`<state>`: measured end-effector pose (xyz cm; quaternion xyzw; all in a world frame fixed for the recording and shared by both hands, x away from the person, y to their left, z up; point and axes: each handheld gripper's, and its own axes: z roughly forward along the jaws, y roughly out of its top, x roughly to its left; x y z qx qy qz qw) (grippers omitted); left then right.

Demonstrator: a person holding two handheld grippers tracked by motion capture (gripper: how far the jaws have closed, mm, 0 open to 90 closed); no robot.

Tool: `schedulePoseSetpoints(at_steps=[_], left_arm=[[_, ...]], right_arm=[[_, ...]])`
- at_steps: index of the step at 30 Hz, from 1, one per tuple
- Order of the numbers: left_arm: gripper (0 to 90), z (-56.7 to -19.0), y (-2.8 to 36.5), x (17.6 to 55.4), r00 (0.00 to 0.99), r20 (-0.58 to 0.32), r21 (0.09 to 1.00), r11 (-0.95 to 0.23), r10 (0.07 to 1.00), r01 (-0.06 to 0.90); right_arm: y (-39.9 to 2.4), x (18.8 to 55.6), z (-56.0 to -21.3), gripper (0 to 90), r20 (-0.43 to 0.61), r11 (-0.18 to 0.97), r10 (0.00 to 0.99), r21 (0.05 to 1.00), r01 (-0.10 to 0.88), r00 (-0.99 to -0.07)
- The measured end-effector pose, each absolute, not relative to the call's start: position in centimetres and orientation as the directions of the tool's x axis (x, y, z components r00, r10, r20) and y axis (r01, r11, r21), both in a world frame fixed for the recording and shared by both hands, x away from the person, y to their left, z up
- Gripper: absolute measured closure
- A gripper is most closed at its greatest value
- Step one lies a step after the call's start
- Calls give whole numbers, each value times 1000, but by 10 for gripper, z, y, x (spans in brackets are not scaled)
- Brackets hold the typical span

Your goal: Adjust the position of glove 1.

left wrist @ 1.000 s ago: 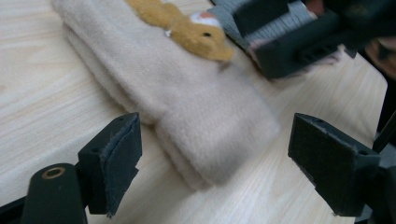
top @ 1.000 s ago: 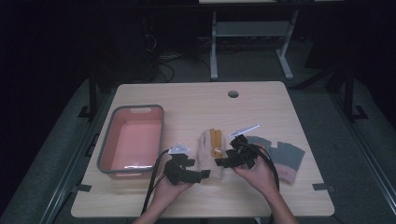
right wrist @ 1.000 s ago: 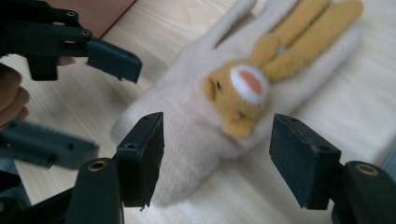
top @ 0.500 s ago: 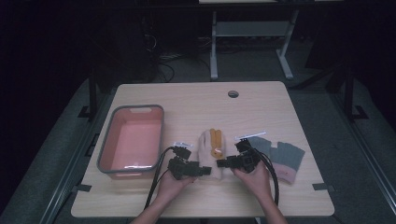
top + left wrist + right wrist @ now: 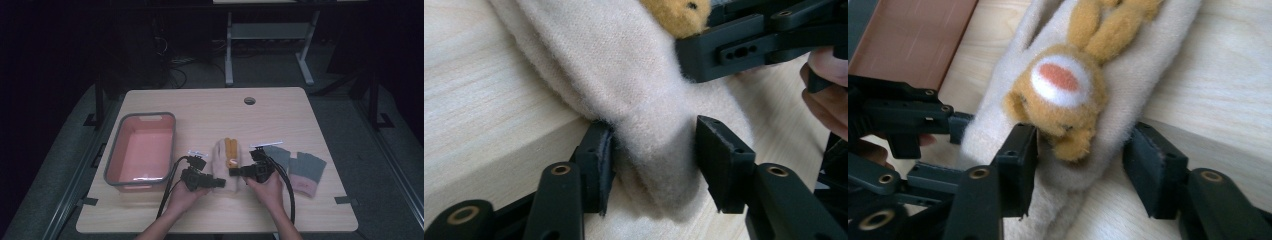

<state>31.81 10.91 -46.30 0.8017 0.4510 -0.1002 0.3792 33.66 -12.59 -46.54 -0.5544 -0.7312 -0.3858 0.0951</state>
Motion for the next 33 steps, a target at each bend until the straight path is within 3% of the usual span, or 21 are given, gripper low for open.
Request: schedulePoseSetpoints(at_steps=[13,21,28,33], left_arm=[[624,-466,109,322,546,-546,492,-284,636,823],[670,-473,116,321,489,-631,486,-184,602,854],[680,-473,117,322,495,-625,486,-196,603,852],[680,-473,117,323,497,-624,479,-208,603,853]], right_arm=[[-118,338,-476,755,632,17,709,430,903,-314],[-125,341,-479,815,713,-38,647,385,922,-270],[-127,341,-477,820,714,-37,646,383,923,-270],[-128,344,-477,645,704,-34,666,361,932,-248]])
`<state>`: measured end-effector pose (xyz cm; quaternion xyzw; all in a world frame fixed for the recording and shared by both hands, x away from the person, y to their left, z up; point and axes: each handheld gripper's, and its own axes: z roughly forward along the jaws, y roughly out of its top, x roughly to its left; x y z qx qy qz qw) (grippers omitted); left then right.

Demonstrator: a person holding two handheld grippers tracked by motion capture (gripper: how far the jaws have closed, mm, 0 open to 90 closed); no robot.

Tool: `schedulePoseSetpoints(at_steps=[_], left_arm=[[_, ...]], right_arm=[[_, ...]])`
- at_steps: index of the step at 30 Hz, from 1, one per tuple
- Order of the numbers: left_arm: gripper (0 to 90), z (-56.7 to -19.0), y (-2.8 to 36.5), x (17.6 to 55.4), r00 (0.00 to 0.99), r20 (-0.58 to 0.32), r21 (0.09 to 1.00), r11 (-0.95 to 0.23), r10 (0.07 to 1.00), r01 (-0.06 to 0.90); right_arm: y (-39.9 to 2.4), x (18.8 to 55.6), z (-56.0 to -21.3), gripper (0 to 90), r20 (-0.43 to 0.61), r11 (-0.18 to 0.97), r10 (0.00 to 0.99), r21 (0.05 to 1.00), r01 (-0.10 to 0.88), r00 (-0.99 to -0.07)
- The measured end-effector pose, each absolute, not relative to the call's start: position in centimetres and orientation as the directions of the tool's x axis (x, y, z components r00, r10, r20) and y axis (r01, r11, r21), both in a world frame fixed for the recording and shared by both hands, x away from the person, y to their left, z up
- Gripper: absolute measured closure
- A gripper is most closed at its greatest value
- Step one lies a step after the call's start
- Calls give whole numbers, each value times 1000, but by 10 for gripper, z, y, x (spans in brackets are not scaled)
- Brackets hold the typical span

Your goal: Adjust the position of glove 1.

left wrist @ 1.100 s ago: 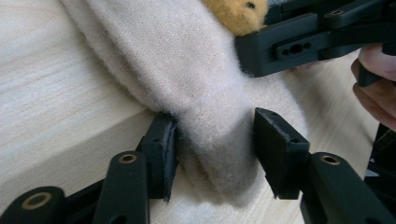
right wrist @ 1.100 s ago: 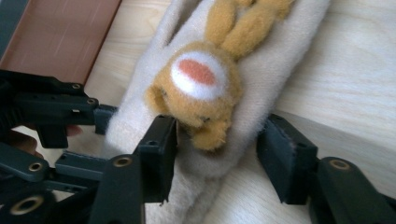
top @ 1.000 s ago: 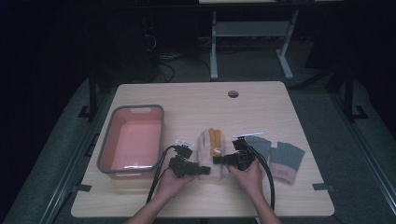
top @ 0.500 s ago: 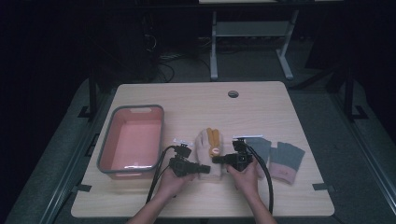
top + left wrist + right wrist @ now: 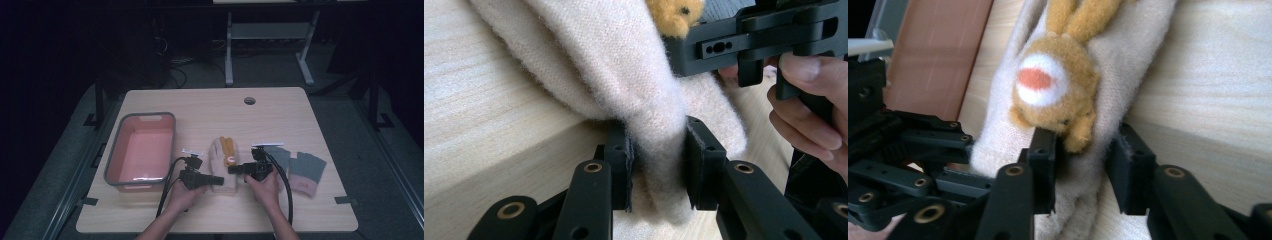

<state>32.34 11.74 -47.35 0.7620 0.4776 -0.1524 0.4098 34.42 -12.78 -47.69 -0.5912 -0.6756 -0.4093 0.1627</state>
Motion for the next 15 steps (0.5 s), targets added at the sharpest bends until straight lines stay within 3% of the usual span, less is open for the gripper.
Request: schedulePoseSetpoints(at_steps=[3,6,15], left_arm=[[680,-474,117,324,486,-634,473,-195,602,859],[681,-475,118,325,471,-648,464,-181,598,867],[688,-472,118,324,475,-656,475,-168,587,864]], right_arm=[[-125,344,-478,686,707,-37,664,356,934,-243],[-120,344,-480,792,704,-39,666,365,930,-249],[-127,344,-473,831,730,-50,629,379,924,-265]])
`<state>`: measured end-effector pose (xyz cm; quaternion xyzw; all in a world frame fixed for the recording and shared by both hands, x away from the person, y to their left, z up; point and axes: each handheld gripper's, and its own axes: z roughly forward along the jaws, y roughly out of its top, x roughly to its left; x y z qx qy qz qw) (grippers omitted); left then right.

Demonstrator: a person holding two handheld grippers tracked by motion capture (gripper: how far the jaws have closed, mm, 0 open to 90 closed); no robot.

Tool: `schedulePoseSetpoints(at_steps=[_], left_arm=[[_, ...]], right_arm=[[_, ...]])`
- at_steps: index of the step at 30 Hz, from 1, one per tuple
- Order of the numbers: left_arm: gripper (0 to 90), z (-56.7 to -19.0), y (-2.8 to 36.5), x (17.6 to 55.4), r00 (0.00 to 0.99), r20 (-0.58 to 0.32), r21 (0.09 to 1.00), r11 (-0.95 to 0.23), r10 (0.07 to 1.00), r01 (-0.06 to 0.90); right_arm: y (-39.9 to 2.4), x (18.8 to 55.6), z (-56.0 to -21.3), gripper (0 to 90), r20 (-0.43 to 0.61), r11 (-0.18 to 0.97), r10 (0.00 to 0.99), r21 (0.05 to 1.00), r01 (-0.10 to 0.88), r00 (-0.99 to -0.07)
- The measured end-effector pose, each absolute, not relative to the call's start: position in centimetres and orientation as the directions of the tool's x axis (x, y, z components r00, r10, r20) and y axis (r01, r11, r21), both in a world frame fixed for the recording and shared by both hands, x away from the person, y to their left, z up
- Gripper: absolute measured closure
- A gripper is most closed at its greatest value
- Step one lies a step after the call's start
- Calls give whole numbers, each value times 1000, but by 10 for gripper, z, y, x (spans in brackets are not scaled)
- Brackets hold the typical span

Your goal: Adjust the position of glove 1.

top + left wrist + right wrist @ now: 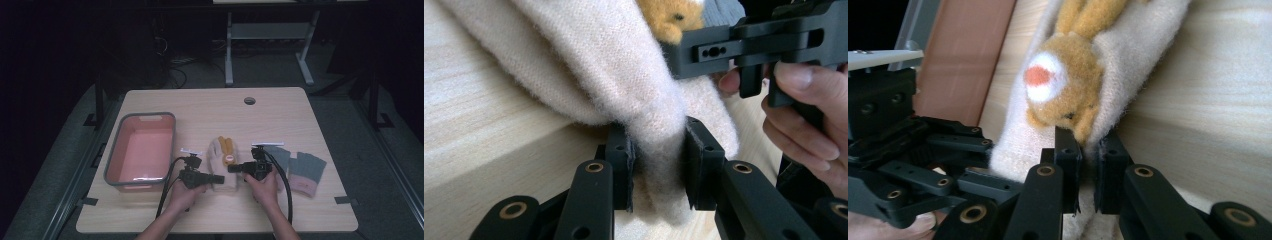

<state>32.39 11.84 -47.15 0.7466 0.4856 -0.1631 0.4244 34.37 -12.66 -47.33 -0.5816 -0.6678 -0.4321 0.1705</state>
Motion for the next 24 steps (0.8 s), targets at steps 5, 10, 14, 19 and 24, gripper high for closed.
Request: schedulePoseSetpoints(at_steps=[5,10,14,19,24], left_arm=[[688,-463,121,323,490,-651,490,-173,579,855],[688,-453,122,323,502,-651,503,-171,570,847],[689,-445,125,323,511,-653,519,-161,559,840],[689,-436,129,326,527,-646,532,-170,551,830],[690,-424,132,328,544,-635,549,-175,548,817]], right_arm=[[-127,341,-466,833,737,-53,614,394,917,-281],[-128,340,-455,834,731,-45,612,414,909,-302],[-127,340,-443,835,735,-50,599,431,901,-318],[-125,341,-436,836,731,-46,598,439,897,-327],[-124,344,-426,837,736,-49,585,449,892,-339]])
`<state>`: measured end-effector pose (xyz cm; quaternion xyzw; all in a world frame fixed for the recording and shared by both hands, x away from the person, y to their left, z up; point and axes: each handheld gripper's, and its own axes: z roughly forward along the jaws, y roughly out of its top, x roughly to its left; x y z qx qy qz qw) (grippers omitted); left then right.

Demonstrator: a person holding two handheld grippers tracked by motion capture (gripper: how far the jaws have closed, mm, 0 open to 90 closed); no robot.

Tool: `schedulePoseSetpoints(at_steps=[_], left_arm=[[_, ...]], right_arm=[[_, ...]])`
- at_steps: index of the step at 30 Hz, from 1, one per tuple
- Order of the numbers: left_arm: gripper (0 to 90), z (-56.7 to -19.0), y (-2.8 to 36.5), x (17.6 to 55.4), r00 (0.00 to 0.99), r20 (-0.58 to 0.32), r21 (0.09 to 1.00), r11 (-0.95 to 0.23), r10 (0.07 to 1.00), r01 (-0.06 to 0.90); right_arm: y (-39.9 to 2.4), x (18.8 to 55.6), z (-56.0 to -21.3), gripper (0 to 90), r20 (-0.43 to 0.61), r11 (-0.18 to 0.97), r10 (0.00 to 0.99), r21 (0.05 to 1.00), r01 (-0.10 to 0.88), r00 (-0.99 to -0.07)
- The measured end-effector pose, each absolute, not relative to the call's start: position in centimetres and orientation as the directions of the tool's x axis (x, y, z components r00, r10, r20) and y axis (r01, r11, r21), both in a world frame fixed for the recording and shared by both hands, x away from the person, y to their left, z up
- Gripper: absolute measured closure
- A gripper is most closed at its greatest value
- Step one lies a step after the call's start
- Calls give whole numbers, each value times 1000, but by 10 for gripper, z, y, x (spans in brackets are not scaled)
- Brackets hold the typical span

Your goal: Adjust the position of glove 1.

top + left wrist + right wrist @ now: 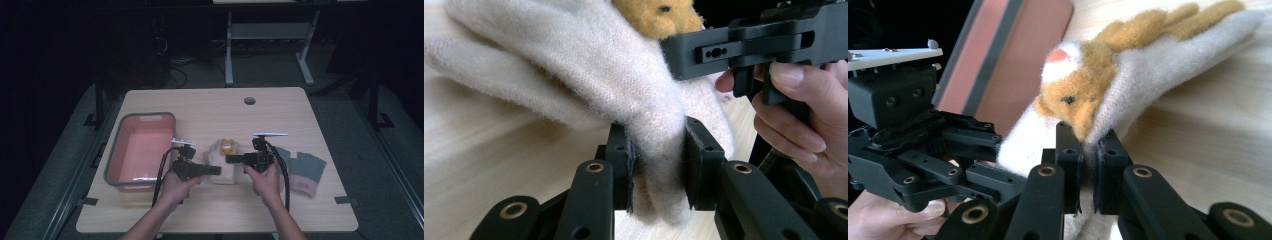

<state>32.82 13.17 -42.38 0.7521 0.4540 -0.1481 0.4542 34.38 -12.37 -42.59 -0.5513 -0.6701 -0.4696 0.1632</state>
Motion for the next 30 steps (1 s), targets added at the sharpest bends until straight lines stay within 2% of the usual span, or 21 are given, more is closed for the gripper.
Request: schedulePoseSetpoints(at_steps=[14,30], left_arm=[[690,-390,147,341,569,-621,585,-165,540,794],[690,-355,179,354,568,-599,620,-121,565,775]], right_arm=[[-113,357,-391,837,724,-41,574,491,870,-381],[-80,383,-355,838,715,-6,546,524,852,-436]])
